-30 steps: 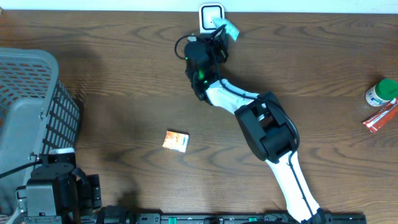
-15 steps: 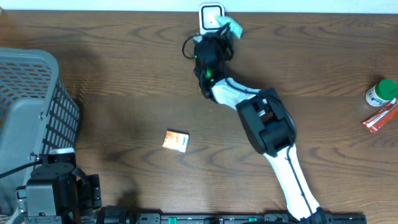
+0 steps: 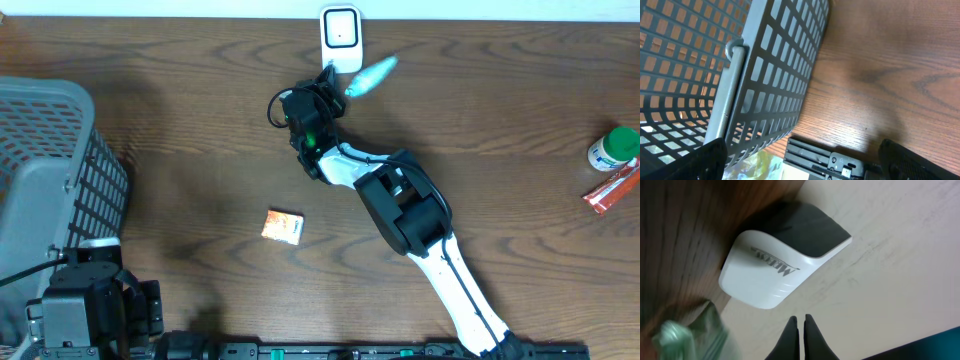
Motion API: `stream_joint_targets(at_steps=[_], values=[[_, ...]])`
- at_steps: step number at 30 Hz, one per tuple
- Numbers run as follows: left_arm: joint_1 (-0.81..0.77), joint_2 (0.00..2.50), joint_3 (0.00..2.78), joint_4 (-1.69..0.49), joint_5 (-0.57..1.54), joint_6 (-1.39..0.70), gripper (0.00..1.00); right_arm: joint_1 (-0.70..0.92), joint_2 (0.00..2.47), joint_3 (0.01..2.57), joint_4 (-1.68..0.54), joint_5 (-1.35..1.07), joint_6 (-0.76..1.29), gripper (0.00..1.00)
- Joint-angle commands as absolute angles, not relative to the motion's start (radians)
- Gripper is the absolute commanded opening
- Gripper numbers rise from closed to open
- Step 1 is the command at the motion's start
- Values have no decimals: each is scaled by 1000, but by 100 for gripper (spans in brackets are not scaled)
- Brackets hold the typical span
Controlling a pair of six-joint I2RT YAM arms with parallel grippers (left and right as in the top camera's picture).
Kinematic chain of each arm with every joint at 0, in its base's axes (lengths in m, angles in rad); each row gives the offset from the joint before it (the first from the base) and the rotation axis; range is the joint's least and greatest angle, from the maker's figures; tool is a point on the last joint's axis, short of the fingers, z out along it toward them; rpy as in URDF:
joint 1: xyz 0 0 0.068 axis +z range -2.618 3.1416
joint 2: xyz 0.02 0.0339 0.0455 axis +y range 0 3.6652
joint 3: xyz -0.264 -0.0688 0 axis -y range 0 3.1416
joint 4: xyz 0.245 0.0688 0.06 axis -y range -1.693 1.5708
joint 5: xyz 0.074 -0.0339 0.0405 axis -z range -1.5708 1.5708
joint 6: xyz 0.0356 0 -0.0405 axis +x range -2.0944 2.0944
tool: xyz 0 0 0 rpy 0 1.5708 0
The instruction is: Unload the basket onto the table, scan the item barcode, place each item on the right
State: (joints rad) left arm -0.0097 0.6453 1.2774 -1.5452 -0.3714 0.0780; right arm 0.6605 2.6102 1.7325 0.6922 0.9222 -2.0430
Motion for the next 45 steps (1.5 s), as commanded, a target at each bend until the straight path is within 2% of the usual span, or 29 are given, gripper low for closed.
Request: stream_joint_targets(at_steps=[1, 4, 5, 7, 10, 13, 14, 15, 22, 24, 29, 33, 39, 42, 45], values=[[-14, 643, 1280, -1547, -374, 73, 96, 663, 2623, 1741, 722, 908, -2132, 1], [-14, 643, 1280, -1547, -374, 73, 96, 663, 2623, 1741, 814, 928, -2124, 1], [-14, 643, 1280, -1547, -374, 73, 96, 664, 2623, 1741, 868, 952, -2111, 6], [-14, 643, 1280, -1547, -374, 73, 96, 670, 2623, 1741, 939, 998, -2058, 26], [-14, 643, 1280, -1547, -374, 73, 96, 695, 2622, 1741, 1025, 1102, -1928, 28], [-14, 643, 1280, -1547, -374, 73, 96, 736, 2622, 1741, 1066, 1179, -1862, 35], [-14, 643, 1280, -1547, -374, 73, 96, 753, 2619, 1741, 1066, 1177, -1863, 48], [-14, 643, 1280, -1547, -374, 73, 96, 767, 2612, 1741, 1066, 1168, -1862, 99], [-14, 643, 1280, -1547, -374, 73, 96, 812, 2474, 1741, 1049, 1155, -1806, 99], [-14, 643, 1280, -1547, -374, 73, 96, 812, 2370, 1741, 995, 1177, -1751, 99], [-14, 643, 1280, -1547, -374, 73, 96, 804, 2106, 1741, 772, 1307, -1477, 99], [-14, 643, 1280, -1547, -374, 73, 96, 759, 1945, 1741, 737, 1531, -1222, 99], [-14, 643, 1280, -1547, -374, 73, 96, 664, 1902, 1724, 729, 1549, -1183, 99], [-14, 643, 1280, -1547, -374, 73, 96, 580, 1918, 1724, 667, 1525, -1169, 99], [-14, 643, 1280, -1547, -374, 73, 96, 488, 1919, 1724, 498, 1419, -1284, 99]])
